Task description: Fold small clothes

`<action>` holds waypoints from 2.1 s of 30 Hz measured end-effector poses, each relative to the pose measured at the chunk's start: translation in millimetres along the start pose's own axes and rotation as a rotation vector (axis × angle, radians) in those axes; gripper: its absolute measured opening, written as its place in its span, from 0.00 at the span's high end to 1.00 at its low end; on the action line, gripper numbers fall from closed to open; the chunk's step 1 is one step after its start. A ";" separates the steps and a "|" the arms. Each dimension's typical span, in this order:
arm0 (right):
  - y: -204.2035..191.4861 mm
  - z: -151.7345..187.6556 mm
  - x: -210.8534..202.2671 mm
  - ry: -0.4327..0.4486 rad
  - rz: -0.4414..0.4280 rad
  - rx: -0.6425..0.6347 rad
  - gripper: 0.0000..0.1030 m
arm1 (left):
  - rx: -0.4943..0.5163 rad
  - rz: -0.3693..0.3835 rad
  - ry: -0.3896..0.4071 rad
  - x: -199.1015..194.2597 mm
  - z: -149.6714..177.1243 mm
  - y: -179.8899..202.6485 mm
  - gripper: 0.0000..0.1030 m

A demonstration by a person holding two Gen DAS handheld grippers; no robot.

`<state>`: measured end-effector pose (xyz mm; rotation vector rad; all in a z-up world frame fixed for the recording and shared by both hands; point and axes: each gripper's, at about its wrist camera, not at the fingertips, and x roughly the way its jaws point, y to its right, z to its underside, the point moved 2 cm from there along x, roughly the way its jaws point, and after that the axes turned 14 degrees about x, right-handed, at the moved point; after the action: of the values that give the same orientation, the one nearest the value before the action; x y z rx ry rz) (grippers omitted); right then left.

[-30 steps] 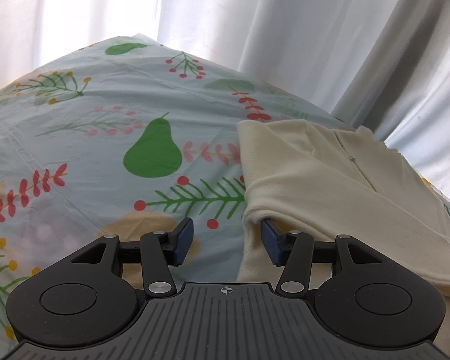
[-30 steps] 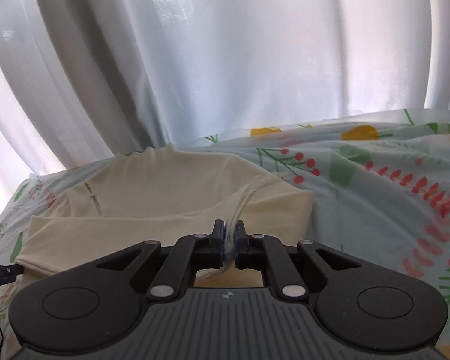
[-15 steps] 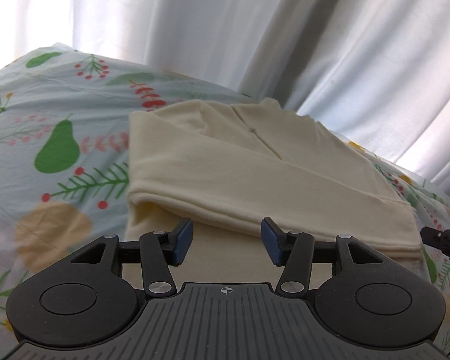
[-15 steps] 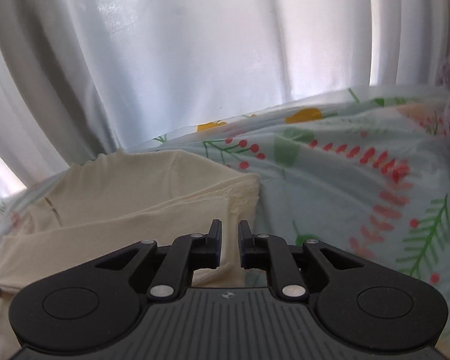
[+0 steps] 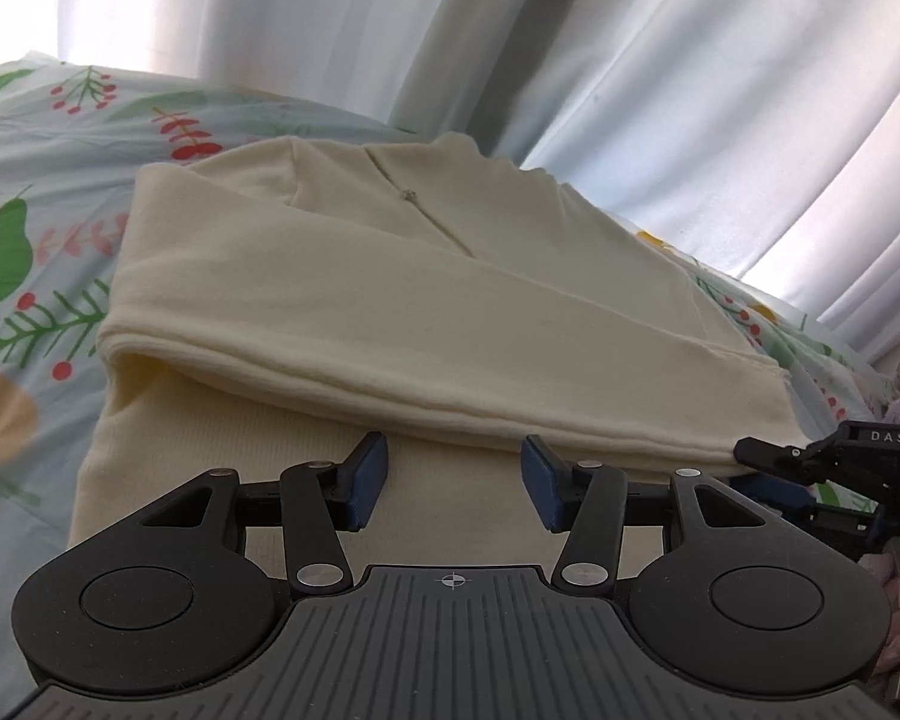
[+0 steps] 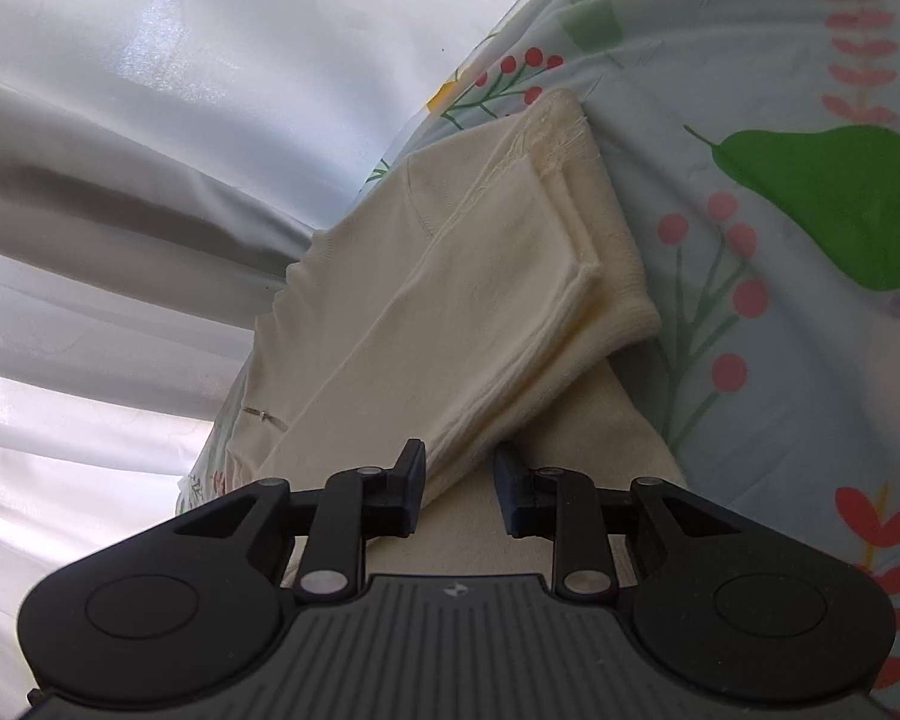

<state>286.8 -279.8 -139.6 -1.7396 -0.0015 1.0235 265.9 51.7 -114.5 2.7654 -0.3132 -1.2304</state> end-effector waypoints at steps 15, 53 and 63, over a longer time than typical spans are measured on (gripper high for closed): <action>-18.1 5.5 -21.1 -0.035 -0.030 -0.183 0.81 | -0.006 0.027 -0.014 -23.5 -6.9 -8.5 0.48; 60.8 126.2 -169.4 -0.184 0.349 -0.600 0.70 | 0.076 -0.144 -0.252 -145.3 107.7 -27.7 0.41; 89.8 129.7 -185.3 -0.273 0.262 -0.533 0.67 | -0.051 -0.037 -0.345 -173.2 141.6 -49.5 0.48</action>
<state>47.5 -302.8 -101.8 -2.0962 -0.2448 1.5527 54.9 138.2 -92.6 2.5183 -0.2521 -1.6993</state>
